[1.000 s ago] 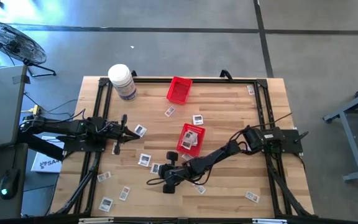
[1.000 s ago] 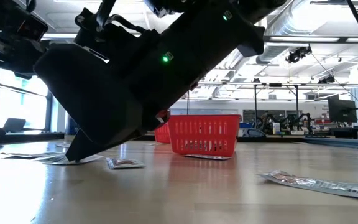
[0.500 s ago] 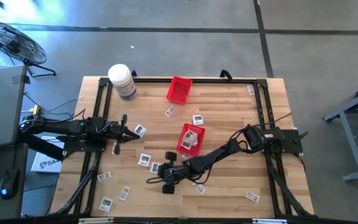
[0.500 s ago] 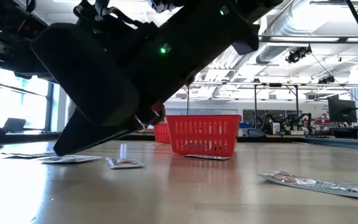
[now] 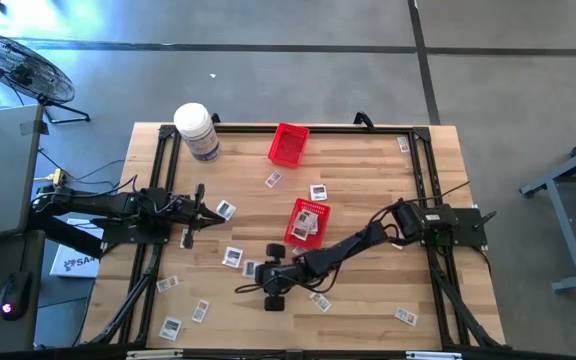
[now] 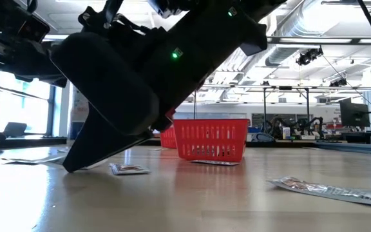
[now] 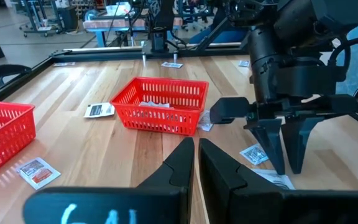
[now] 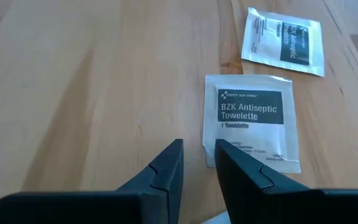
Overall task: Pick & Place First Aid Supplies
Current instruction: Put the white towelette pack into the bottom red bin
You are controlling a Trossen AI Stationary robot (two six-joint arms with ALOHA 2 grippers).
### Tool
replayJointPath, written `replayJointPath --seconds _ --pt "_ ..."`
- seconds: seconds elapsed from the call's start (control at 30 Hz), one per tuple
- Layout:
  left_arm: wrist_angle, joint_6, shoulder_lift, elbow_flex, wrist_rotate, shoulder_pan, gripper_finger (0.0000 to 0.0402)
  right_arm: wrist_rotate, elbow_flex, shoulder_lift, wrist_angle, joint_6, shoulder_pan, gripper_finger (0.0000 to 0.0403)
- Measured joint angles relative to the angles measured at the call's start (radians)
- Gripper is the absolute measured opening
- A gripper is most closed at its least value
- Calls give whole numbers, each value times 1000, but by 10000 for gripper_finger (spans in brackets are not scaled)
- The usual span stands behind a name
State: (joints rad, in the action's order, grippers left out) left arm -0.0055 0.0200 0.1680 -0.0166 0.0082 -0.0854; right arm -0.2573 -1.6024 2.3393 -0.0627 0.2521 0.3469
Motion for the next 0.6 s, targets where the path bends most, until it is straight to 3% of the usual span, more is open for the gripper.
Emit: replayJointPath --seconds 0.43,0.6 --pt "0 0 0 0 0 0 21 -3 -5 60 3 -37 -17 9" --pt "0 0 0 0 0 0 21 -13 -4 60 6 -33 -17 4"
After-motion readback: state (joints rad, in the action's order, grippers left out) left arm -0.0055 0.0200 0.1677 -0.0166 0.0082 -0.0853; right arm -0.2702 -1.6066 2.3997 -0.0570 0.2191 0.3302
